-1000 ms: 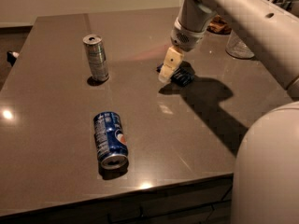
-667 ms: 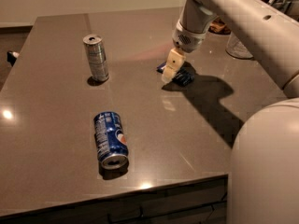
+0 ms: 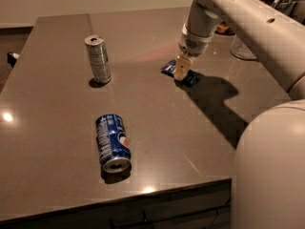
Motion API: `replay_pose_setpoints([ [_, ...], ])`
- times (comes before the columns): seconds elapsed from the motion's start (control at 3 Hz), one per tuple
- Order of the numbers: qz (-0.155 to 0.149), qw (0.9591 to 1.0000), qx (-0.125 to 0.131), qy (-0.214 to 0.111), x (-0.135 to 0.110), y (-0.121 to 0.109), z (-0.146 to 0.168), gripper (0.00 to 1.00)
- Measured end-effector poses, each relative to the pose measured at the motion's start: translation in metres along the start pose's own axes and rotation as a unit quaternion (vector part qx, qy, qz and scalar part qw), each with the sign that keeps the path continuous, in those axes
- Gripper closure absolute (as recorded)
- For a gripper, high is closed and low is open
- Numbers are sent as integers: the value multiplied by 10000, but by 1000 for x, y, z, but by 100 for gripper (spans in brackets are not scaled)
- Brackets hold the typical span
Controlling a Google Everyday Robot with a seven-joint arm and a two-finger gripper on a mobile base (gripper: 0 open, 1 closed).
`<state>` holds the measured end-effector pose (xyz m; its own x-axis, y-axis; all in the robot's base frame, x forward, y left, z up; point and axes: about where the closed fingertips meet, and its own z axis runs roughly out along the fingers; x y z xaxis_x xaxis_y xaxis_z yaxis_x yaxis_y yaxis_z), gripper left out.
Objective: Move rxbar blueberry near pepsi can
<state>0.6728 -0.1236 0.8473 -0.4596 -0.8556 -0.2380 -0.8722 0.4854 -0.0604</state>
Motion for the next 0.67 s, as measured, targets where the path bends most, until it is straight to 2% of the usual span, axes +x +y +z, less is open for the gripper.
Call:
replay_pose_setpoints([
  [0.33, -112, 9999, 48, -14, 1, 0, -8, 82],
  [0.67, -293, 9995, -55, -98, 2, 10, -24, 100],
])
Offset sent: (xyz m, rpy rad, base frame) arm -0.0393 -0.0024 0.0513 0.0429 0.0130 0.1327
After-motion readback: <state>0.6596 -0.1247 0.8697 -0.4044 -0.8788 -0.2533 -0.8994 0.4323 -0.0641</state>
